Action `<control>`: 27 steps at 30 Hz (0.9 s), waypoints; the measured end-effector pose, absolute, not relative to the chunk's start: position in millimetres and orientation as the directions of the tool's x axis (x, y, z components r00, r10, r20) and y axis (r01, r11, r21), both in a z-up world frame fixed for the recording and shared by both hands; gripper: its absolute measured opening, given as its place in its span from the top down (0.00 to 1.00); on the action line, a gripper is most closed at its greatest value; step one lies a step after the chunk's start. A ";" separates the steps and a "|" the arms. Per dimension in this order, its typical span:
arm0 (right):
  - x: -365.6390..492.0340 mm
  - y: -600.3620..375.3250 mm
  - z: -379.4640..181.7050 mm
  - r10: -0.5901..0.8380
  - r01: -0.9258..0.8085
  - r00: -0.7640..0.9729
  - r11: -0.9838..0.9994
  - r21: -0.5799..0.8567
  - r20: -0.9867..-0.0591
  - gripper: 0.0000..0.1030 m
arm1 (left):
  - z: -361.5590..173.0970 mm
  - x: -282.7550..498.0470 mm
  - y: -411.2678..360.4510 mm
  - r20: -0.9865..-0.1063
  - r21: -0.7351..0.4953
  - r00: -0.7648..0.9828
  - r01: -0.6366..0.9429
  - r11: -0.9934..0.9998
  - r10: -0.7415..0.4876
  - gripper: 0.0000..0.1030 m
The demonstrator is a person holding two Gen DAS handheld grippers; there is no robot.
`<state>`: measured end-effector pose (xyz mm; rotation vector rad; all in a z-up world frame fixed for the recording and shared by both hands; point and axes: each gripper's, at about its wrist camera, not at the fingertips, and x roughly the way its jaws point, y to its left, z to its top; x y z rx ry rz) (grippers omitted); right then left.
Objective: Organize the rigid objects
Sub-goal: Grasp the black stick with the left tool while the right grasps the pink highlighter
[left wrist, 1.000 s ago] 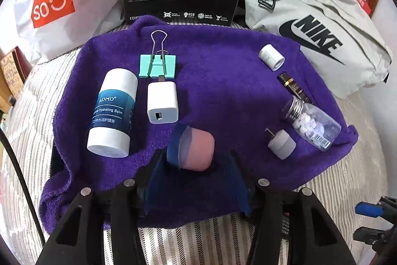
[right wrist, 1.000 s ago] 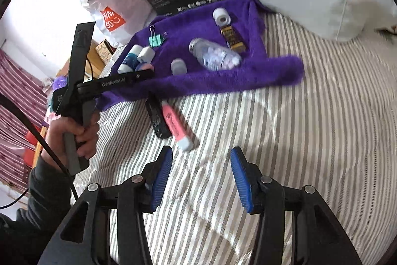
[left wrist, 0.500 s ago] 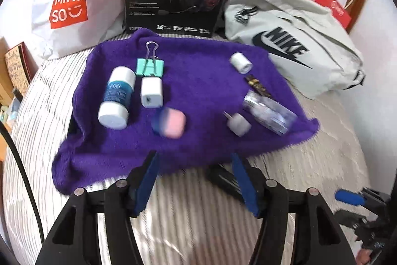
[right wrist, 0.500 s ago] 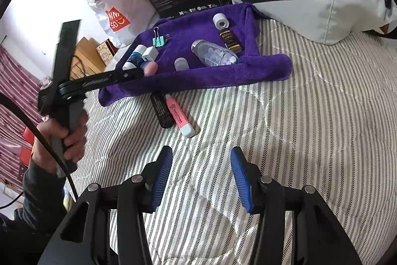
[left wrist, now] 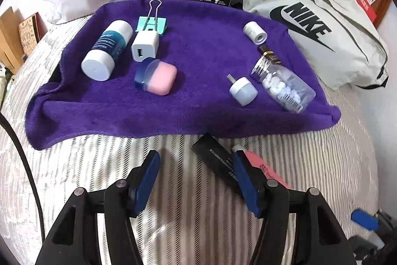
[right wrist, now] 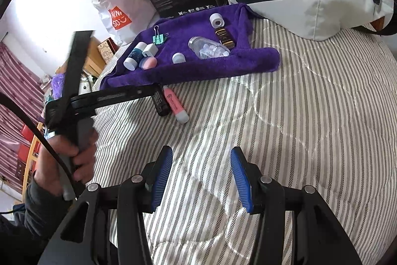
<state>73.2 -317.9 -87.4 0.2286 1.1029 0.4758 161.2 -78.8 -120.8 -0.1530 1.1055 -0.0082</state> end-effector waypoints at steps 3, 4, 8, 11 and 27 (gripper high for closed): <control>72.9 -322.3 -90.7 0.478 -0.250 0.357 0.877 0.411 -0.803 0.53 | -121.9 166.0 -87.6 -0.896 -0.088 0.442 -0.077 0.993 -0.046 0.41; 73.6 -324.0 -92.5 0.479 -0.246 0.354 0.876 0.414 -0.804 0.53 | -122.3 167.1 -91.8 -0.899 -0.072 0.436 -0.074 0.995 -0.033 0.41; 76.5 -327.2 -98.3 0.490 -0.235 0.346 0.871 0.431 -0.800 0.53 | -124.3 161.4 -105.0 -0.903 0.003 0.429 -0.027 1.000 0.015 0.40; 79.0 -327.3 -100.9 0.495 -0.234 0.343 0.868 0.438 -0.798 0.53 | -123.1 152.4 -101.6 -0.905 0.009 0.424 -0.006 1.000 0.011 0.39; 86.1 -314.7 -103.9 0.481 -0.273 0.336 0.873 0.405 -0.810 0.53 | -119.0 131.4 -107.1 -0.892 0.040 0.451 0.100 0.994 -0.009 0.74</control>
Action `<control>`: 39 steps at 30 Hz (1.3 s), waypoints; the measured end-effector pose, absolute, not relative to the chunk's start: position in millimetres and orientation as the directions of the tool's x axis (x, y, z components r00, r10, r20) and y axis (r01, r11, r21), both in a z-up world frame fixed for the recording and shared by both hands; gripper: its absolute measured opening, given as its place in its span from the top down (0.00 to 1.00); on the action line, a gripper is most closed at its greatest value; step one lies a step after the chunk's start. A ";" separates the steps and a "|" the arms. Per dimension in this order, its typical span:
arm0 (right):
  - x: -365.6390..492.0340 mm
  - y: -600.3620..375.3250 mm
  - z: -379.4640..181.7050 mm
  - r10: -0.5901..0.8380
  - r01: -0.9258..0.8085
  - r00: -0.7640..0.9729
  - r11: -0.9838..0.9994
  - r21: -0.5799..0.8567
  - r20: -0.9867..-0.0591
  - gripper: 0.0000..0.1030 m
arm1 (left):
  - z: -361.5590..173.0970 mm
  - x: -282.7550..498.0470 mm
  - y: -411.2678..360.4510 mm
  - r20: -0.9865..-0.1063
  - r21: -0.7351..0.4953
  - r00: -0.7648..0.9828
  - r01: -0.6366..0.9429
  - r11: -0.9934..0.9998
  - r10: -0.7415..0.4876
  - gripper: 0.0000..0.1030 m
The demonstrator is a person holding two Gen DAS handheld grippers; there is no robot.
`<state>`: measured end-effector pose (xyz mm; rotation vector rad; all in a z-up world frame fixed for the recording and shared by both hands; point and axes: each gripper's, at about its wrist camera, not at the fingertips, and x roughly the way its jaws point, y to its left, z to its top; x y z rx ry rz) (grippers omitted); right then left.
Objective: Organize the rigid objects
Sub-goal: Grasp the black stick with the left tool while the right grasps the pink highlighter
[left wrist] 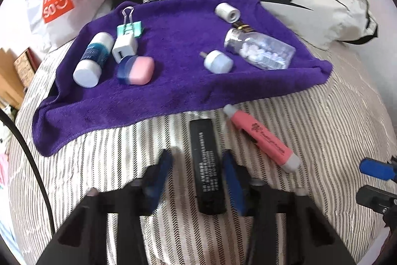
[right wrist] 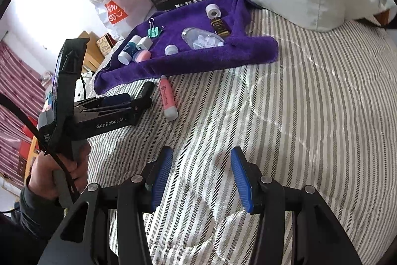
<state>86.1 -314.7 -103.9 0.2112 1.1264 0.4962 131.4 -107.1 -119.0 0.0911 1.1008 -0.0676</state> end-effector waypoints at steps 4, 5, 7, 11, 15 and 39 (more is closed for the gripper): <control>89.4 -309.4 -104.9 0.470 -0.279 0.329 0.877 0.391 -0.819 0.53 | -117.7 133.1 -105.3 -0.892 0.012 0.449 0.119 0.993 -0.043 0.79; 90.3 -308.0 -105.3 0.467 -0.280 0.326 0.878 0.388 -0.822 0.53 | -117.7 132.0 -101.5 -0.893 -0.006 0.447 0.118 0.993 -0.059 0.79; 91.1 -304.2 -104.5 0.461 -0.286 0.323 0.880 0.379 -0.826 0.53 | -116.9 128.4 -90.3 -0.892 -0.018 0.447 0.106 0.994 -0.064 0.79; 96.5 -289.3 -99.7 0.457 -0.327 0.332 0.877 0.354 -0.825 0.53 | -111.6 120.0 -63.2 -0.880 -0.032 0.472 0.069 0.997 -0.061 0.79; 111.6 -260.5 -98.7 0.455 -0.383 0.337 0.866 0.321 -0.824 0.53 | -113.9 111.2 -40.1 -0.879 -0.028 0.475 0.041 0.999 -0.044 0.79; 148.3 -176.0 -127.0 0.305 -0.567 0.386 0.823 0.037 -0.871 0.84 | -117.1 102.5 -19.9 -0.873 -0.103 0.475 0.046 0.994 -0.112 0.79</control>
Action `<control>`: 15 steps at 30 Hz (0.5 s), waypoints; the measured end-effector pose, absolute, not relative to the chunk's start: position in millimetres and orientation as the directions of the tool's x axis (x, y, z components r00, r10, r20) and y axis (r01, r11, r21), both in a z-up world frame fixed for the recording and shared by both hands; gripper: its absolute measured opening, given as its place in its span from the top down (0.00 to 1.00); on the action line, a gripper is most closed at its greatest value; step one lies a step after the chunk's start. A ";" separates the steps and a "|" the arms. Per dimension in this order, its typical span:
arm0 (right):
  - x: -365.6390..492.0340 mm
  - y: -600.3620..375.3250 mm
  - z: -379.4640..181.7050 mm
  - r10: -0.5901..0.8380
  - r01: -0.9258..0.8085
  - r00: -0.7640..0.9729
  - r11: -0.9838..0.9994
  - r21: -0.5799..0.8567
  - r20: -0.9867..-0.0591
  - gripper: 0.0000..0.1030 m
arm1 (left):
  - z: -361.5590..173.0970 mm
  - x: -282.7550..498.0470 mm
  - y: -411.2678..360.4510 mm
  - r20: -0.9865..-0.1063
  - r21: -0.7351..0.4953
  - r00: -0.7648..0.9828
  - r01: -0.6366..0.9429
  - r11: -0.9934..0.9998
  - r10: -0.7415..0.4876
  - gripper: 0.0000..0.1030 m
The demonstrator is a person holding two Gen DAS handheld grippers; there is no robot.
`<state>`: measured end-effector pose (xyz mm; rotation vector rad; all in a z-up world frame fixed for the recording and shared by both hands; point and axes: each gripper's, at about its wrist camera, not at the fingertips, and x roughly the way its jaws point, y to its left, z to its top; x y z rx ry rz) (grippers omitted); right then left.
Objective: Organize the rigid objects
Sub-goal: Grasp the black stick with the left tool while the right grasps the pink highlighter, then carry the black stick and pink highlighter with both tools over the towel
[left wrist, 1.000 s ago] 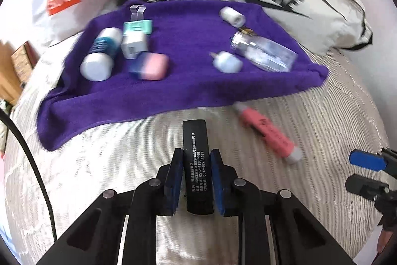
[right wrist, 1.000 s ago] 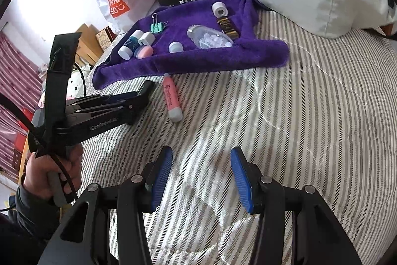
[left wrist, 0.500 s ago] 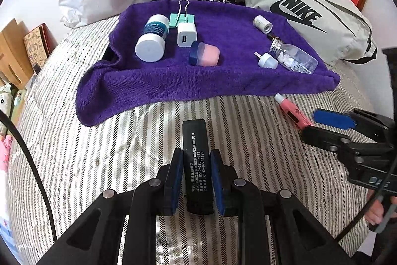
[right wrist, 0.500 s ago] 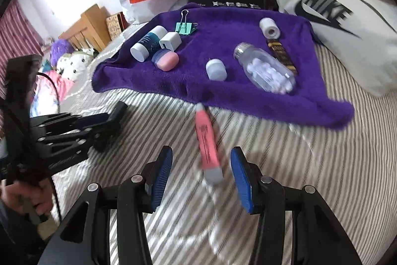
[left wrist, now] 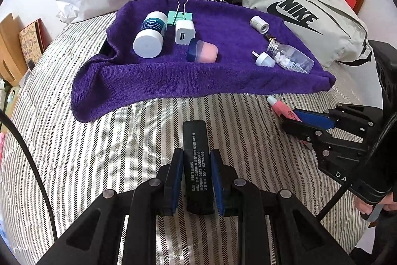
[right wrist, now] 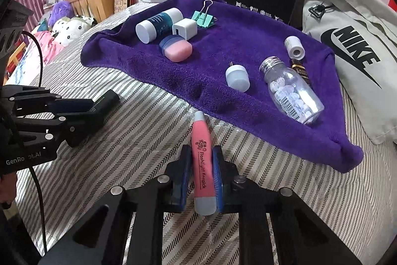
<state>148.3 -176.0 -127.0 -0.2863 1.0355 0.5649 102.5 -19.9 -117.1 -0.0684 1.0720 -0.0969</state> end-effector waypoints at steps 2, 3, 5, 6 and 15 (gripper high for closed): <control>147.4 -174.3 -127.3 0.298 -0.575 0.387 0.818 0.024 -0.873 0.84 | -117.0 102.1 -19.6 -0.872 -0.102 0.476 0.044 0.994 -0.110 0.79; 146.9 -174.0 -127.4 0.296 -0.579 0.390 0.815 0.018 -0.872 0.84 | -117.0 101.8 -19.8 -0.871 -0.102 0.479 0.045 0.994 -0.111 0.79; 146.9 -175.1 -127.2 0.301 -0.576 0.386 0.817 0.027 -0.872 0.84 | -116.8 101.2 -20.3 -0.869 -0.103 0.481 0.045 0.994 -0.112 0.79; 148.4 -175.9 -126.7 0.302 -0.570 0.376 0.821 0.038 -0.876 0.84 | -116.6 101.1 -20.4 -0.869 -0.105 0.481 0.045 0.993 -0.114 0.79; 142.3 -175.1 -112.6 0.296 -0.584 0.368 0.811 0.029 -0.882 0.84 | -105.0 102.0 -19.4 -0.863 -0.095 0.493 0.060 0.994 -0.112 0.79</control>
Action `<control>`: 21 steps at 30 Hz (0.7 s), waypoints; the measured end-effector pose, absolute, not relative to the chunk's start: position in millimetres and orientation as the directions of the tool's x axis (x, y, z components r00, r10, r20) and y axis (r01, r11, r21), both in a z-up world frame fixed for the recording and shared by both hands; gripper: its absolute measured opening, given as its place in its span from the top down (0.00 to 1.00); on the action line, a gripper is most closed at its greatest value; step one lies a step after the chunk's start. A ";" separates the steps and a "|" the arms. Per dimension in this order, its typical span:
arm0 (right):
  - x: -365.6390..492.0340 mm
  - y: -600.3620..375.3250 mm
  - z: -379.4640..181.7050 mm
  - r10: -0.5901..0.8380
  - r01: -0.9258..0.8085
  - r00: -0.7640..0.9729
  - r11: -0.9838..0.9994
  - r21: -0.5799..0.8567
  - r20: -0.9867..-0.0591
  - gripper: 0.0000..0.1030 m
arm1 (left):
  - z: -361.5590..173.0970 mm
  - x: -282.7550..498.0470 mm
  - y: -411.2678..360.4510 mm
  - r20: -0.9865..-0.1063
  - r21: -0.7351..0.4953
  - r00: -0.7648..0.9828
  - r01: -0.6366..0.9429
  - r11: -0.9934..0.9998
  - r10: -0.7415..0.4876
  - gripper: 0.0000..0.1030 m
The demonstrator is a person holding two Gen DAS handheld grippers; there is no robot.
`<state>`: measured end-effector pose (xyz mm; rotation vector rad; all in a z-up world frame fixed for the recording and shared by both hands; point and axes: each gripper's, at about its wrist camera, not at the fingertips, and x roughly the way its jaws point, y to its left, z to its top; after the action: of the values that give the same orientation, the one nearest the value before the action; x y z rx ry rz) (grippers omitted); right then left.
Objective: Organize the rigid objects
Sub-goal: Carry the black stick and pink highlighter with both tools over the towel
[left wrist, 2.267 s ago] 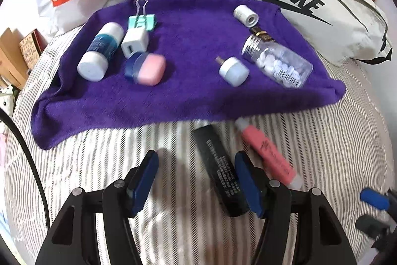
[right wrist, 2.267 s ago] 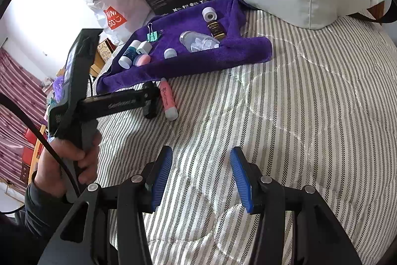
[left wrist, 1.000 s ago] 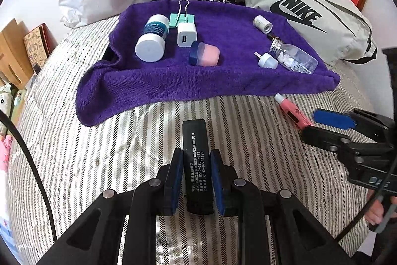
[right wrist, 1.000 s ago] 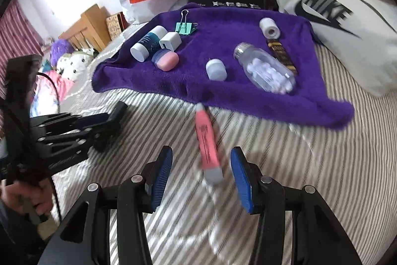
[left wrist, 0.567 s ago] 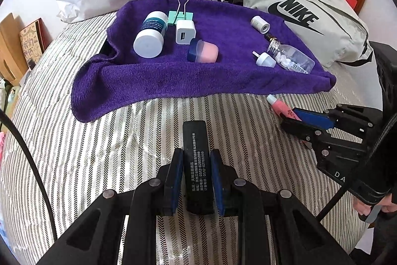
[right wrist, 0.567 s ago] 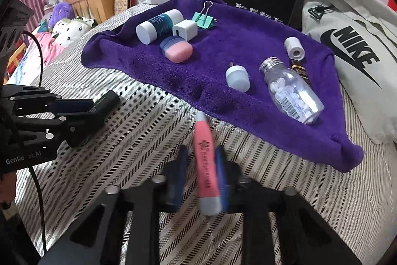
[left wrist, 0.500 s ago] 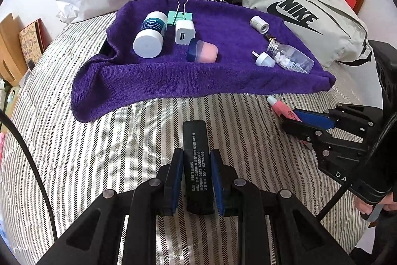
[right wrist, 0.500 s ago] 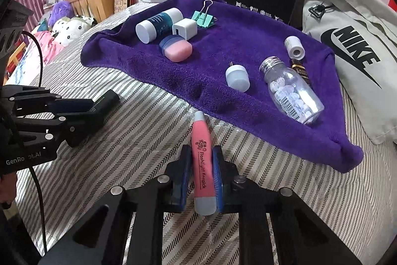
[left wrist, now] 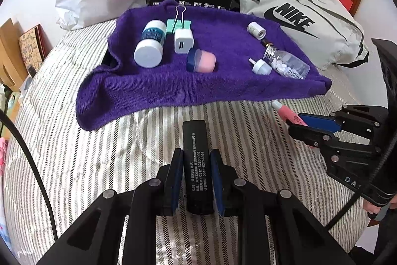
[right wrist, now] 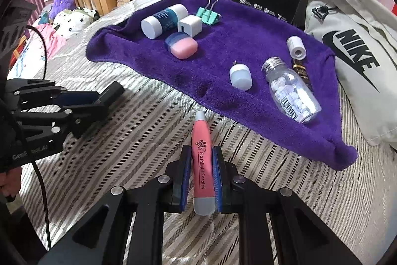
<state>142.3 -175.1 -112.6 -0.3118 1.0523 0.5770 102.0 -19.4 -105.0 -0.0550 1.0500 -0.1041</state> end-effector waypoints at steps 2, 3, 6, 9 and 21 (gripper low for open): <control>141.6 -177.1 -106.2 0.301 -0.583 0.372 0.812 0.031 -0.878 0.84 | -101.6 103.2 -20.2 -0.859 -0.088 0.501 0.059 0.994 -0.105 0.79; 141.4 -177.7 -103.8 0.301 -0.583 0.374 0.812 0.030 -0.877 0.84 | -99.4 103.9 -20.6 -0.856 -0.086 0.506 0.061 0.994 -0.105 0.79; 142.4 -181.6 -96.9 0.298 -0.573 0.387 0.819 0.026 -0.873 0.84 | -91.3 106.4 -21.6 -0.847 -0.079 0.521 0.066 0.995 -0.102 0.79; 143.8 -186.8 -91.2 0.307 -0.561 0.388 0.827 0.042 -0.869 0.84 | -81.4 109.1 -23.3 -0.837 -0.073 0.537 0.079 0.994 -0.104 0.79; 167.8 -197.8 -72.1 0.317 -0.518 0.423 0.853 0.061 -0.849 0.84 | -52.1 130.3 -19.8 -0.802 -0.088 0.583 0.097 0.991 -0.129 0.79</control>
<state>167.8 -197.8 -72.1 -0.2234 1.0071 0.5281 130.3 -19.8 -52.1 -0.0361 0.9396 -0.1317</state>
